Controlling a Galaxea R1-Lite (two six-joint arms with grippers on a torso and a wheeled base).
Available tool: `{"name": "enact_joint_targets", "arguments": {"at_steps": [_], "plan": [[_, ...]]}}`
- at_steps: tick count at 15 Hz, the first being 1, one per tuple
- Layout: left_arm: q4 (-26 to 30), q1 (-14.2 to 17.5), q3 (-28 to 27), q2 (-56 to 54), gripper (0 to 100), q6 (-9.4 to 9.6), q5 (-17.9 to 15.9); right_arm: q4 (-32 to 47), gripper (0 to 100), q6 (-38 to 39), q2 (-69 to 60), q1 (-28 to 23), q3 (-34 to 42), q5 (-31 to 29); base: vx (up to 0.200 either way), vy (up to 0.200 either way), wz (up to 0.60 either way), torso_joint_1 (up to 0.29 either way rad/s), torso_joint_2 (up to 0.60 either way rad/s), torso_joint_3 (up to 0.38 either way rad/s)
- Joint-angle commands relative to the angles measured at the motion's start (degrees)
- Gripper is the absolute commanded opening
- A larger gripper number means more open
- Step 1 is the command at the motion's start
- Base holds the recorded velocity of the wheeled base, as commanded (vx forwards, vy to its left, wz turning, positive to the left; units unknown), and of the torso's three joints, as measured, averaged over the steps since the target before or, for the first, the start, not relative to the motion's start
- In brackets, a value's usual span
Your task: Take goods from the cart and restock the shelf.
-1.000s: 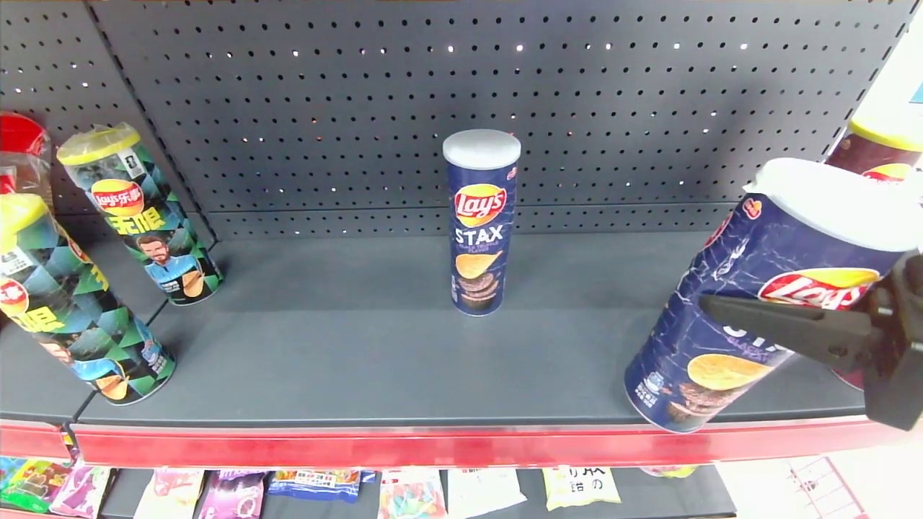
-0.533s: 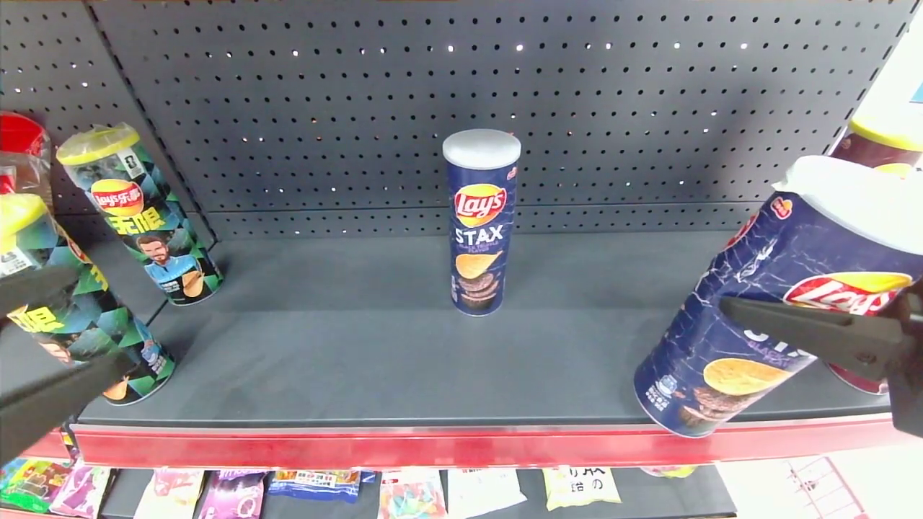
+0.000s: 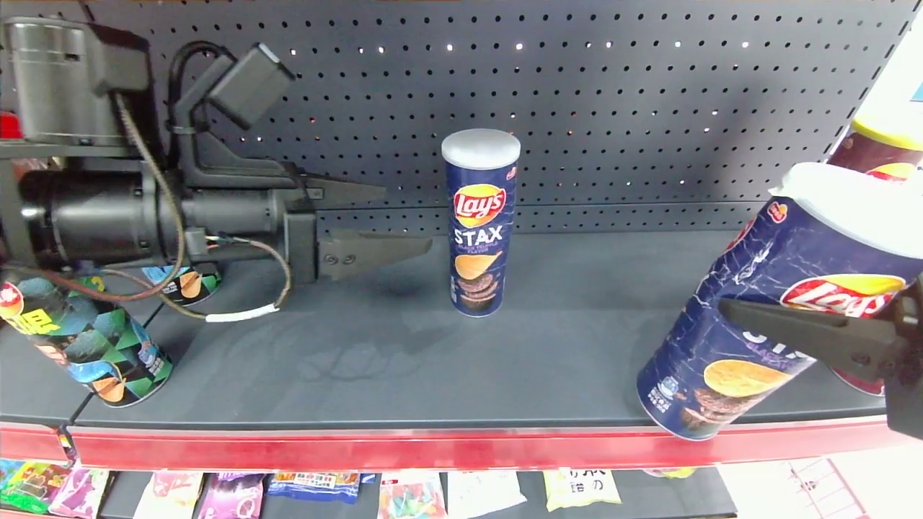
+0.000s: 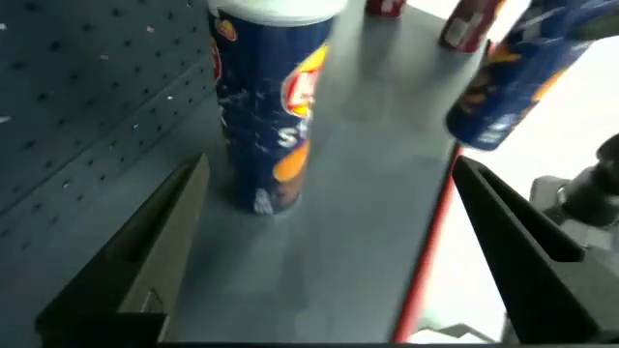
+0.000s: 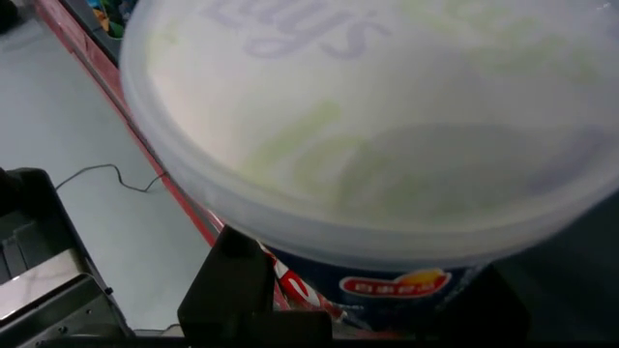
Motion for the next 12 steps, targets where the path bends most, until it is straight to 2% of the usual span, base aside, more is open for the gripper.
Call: {"name": "enact_joint_targets", "arguments": {"at_steps": [1,3,8,12], "plan": [[-0.14,-0.72,-5.53,9.01,100,0.2,0.56,-0.01,0,0.09,-0.16,-0.06,-0.13,-0.14,0.0,0.0,0.0,0.0,0.0,0.0],[0.12,-2.56,-10.19,11.21,100,-0.6,2.14,-0.01,0,0.09,-0.25,-1.03,0.04,0.04,0.0,0.0,0.0,0.0,0.0,0.0],[-0.05,-3.53,-12.12,14.2,100,-0.6,2.76,-0.01,0,0.36,-0.34,-1.11,-0.05,0.04,0.0,0.0,0.0,0.0,0.0,0.0],[-0.05,-3.62,-17.04,17.45,100,-0.6,2.85,-0.01,0,0.45,-0.34,-1.11,-0.13,0.04,0.0,0.0,0.0,0.0,0.0,0.0]]}}
